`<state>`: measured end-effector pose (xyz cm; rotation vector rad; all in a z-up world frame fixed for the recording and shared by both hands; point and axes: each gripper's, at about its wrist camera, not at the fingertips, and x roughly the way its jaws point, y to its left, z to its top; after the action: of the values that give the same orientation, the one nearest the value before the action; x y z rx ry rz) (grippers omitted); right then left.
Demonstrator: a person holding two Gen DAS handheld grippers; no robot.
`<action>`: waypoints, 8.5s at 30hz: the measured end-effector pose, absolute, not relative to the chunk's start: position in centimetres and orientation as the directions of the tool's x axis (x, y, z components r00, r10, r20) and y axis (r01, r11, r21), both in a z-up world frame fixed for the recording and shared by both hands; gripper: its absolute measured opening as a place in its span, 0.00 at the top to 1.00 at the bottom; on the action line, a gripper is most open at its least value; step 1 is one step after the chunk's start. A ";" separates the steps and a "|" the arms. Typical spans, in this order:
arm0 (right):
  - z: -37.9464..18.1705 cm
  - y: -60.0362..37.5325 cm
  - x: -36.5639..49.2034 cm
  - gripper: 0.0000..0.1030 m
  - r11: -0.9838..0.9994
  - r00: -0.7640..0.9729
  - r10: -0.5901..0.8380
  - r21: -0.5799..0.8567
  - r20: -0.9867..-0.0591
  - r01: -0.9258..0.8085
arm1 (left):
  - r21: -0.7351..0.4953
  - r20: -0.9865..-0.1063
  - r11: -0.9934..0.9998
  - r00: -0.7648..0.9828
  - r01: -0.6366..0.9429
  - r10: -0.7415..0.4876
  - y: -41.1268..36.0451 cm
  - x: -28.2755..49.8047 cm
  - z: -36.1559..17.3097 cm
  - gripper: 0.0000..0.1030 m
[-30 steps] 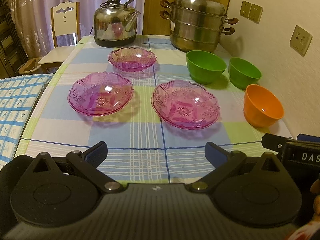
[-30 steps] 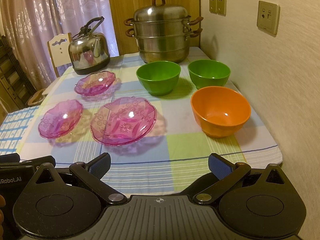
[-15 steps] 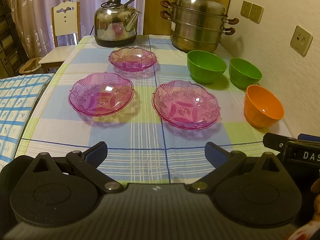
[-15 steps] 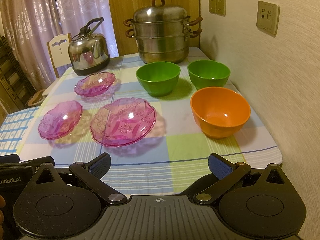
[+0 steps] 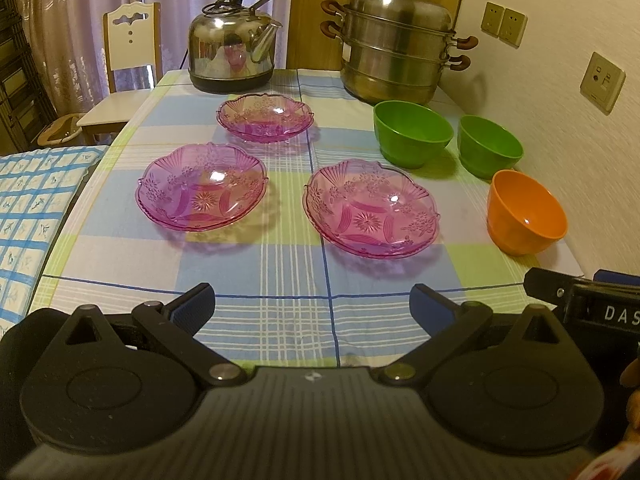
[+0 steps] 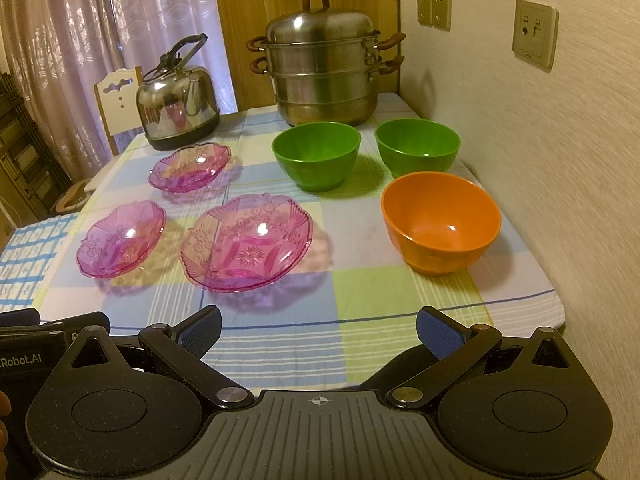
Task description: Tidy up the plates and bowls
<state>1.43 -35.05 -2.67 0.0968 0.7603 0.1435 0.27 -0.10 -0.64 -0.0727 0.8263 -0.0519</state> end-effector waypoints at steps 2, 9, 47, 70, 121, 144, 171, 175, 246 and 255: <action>-2.7 -35.0 1.4 0.00 0.986 0.715 0.164 0.139 -0.679 -0.094 | -0.084 -0.733 0.996 0.677 0.018 -0.074 -0.1 0.3 -0.6 0.00; -2.7 -35.0 1.4 0.00 0.986 0.715 0.164 0.139 -0.679 -0.093 | -0.083 -0.732 0.996 0.677 0.017 -0.073 -0.1 0.3 -0.6 0.00; -5.0 -35.8 8.9 0.01 0.941 0.697 0.281 0.333 -0.660 -0.064 | -0.357 -0.707 0.927 0.683 -0.118 -0.185 4.5 9.3 -4.5 0.01; -12.8 -34.4 19.6 0.69 0.942 0.629 0.276 0.336 -0.727 -0.025 | -0.310 -0.742 0.948 0.643 -0.074 -0.192 2.0 18.3 -12.3 0.72; -9.0 -19.6 38.6 0.92 0.909 0.675 0.402 0.356 -0.618 -0.216 | -0.227 -0.635 0.958 0.773 -0.174 -0.010 13.8 35.9 -7.5 0.92; -12.4 -16.3 40.9 0.91 0.938 0.663 0.346 0.232 -0.664 -0.257 | -0.196 -0.678 0.962 0.735 -0.188 0.005 14.7 38.5 -11.4 0.92; -10.2 -16.6 40.3 0.46 0.928 0.743 0.372 0.229 -0.557 -0.294 | -0.217 -0.626 0.951 0.779 -0.221 0.038 16.1 37.5 -9.8 0.65; -9.6 -16.7 39.4 0.46 0.926 0.758 0.377 0.224 -0.533 -0.303 | -0.226 -0.617 0.949 0.786 -0.220 0.035 16.3 37.1 -9.2 0.57; -14.0 -13.7 23.1 0.57 0.863 0.549 0.494 0.306 -0.674 -0.401 | -0.164 -0.753 0.985 0.652 -0.047 -0.094 22.4 21.1 -11.2 0.62; -14.1 -13.8 23.4 0.67 0.871 0.547 0.482 0.306 -0.684 -0.385 | -0.179 -0.761 0.983 0.639 -0.039 -0.113 22.0 21.6 -11.4 0.74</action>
<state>23.40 -13.77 -14.14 0.1246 0.8486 0.5158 21.58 22.01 -11.39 -0.1852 0.8786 -0.0425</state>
